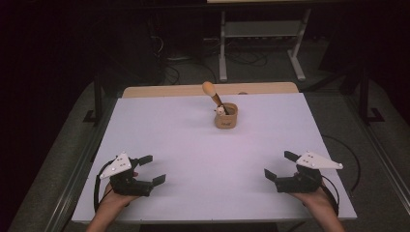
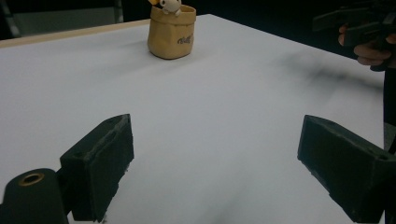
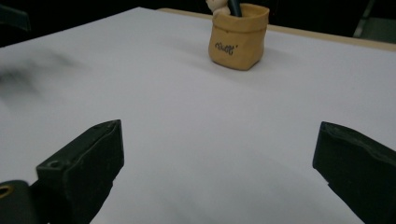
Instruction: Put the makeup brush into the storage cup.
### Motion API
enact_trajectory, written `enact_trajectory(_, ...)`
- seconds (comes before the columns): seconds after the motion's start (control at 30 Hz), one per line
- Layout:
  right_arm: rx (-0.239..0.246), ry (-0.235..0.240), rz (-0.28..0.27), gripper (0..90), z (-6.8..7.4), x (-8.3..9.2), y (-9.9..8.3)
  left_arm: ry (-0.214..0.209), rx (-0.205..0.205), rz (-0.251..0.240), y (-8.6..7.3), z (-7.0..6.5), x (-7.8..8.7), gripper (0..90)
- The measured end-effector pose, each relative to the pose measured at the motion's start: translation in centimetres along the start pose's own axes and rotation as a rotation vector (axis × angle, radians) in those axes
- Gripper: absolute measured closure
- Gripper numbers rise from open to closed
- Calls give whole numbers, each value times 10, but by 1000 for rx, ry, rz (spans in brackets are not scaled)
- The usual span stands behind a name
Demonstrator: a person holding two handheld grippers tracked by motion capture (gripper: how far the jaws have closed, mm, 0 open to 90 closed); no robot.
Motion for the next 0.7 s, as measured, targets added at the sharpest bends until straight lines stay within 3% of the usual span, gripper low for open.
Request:
enact_trajectory(0.4,-6,0,59,13,-1,0,-13,8,-13,-13,0,1,1,102)
enact_trajectory(0.7,6,0,50,13,0,0,-12,15,-43,-3,-1,-2,-3,101)
Point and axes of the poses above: each handheld gripper's, and its own axes: x roughly backward along the jaws, y roughly out of its top, z roughly to its left, the point moved 1 cm from there along -x, roughly forward along the jaws, and after that the axes turned 6 degrees about -z, right-handed, at the moved point
